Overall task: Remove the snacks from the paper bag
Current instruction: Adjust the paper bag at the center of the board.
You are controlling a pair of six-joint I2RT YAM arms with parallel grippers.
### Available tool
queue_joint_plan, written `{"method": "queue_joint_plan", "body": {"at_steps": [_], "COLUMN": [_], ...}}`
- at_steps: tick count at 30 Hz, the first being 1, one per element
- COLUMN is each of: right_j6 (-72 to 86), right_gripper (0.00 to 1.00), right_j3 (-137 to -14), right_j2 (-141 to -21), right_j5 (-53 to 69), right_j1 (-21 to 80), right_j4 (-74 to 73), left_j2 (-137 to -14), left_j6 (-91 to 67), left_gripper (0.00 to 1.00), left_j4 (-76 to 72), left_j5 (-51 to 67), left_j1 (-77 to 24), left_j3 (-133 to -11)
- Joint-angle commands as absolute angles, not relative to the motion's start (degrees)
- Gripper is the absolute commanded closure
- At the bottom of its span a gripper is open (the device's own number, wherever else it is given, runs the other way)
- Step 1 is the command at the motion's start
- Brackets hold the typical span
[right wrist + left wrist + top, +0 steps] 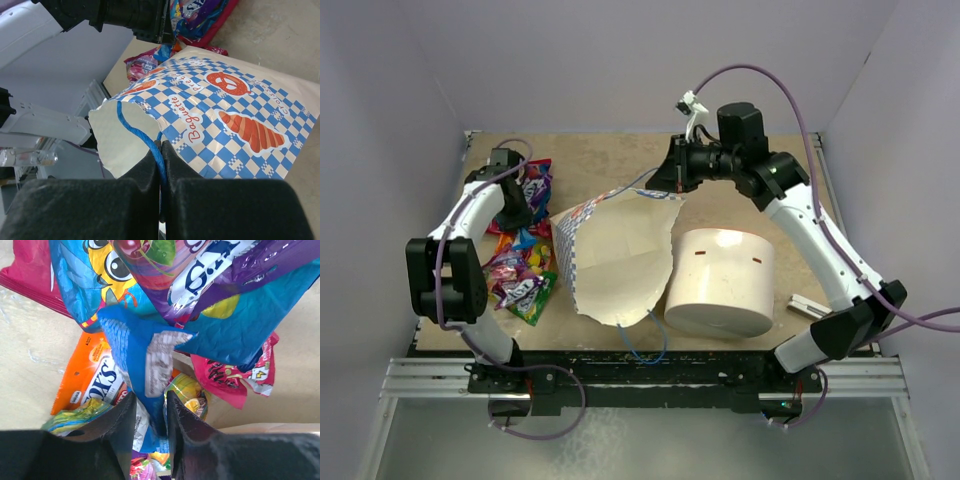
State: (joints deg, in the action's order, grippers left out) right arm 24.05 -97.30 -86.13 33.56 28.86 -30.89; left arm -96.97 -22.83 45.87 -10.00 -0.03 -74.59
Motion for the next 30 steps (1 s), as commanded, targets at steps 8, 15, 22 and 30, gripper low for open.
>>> {"method": "queue_joint_plan", "body": {"at_steps": [8, 15, 22, 30], "right_j6": [29.8, 33.0, 36.6, 37.1], "right_gripper": [1.0, 1.0, 1.0, 1.0], "right_j3": [-111.0, -116.8, -118.2, -125.3], "right_j2": [-91.6, -96.5, -101.3, -110.4], "right_j5": [29.2, 21.5, 19.1, 22.7], "right_j1": [28.7, 28.2, 22.0, 14.7], "right_j4": [-35.2, -35.7, -31.0, -28.6], "left_j2": [-89.5, -82.8, -77.2, -72.0], "left_j6": [-25.9, -27.7, -28.6, -26.7], "left_gripper": [0.43, 0.15, 0.13, 0.03], "left_j4": [44.0, 45.4, 49.1, 53.2], "left_j5": [2.5, 9.9, 14.2, 18.9], "left_j1": [2.0, 1.9, 1.9, 1.9], "left_j3": [-75.5, -74.7, -75.9, -76.3]}}
